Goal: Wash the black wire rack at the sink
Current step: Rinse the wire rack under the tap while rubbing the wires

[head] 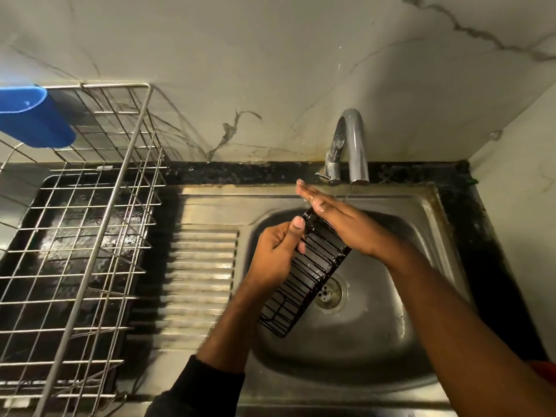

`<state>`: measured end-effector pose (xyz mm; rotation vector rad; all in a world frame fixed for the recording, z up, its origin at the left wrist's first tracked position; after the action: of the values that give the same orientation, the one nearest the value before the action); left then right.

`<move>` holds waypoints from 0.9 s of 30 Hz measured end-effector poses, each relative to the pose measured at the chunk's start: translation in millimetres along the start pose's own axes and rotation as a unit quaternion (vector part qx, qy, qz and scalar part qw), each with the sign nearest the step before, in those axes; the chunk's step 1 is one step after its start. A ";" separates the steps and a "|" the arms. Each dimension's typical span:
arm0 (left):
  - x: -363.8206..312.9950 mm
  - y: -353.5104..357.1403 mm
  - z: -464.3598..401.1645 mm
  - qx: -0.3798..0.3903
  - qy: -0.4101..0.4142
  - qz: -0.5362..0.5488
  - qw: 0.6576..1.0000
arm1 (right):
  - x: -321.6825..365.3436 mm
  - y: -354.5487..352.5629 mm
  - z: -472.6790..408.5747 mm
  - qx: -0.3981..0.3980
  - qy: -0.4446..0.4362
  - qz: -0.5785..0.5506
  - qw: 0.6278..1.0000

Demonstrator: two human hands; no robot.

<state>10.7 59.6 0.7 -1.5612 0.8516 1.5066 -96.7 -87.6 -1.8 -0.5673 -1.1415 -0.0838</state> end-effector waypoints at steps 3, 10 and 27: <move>-1.2 0.3 3.9 0.016 0.004 0.004 1.000 | -18.6 -18.4 -7.0 -0.035 0.119 -0.009 0.992; 2.2 2.1 5.3 -0.004 -0.004 0.018 1.000 | 25.0 14.1 13.1 0.008 -0.031 0.067 0.997; 0.0 -8.1 11.6 -0.122 -0.050 0.017 0.991 | 3.1 -13.6 -19.6 -0.262 0.182 -0.490 0.811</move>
<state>12.4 73.6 1.6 -1.6351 0.6602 1.7512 -83.7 -107.7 0.4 -0.3546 -0.9177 -1.3862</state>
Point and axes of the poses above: each hand's wrist, its own z-axis away from the middle knuckle, its own y-axis out of the palm, x = y × z, the point moved 1 cm from there along -z, towards the middle knuckle, and after that the axes turned 6 degrees about y, right-handed, at the moved point
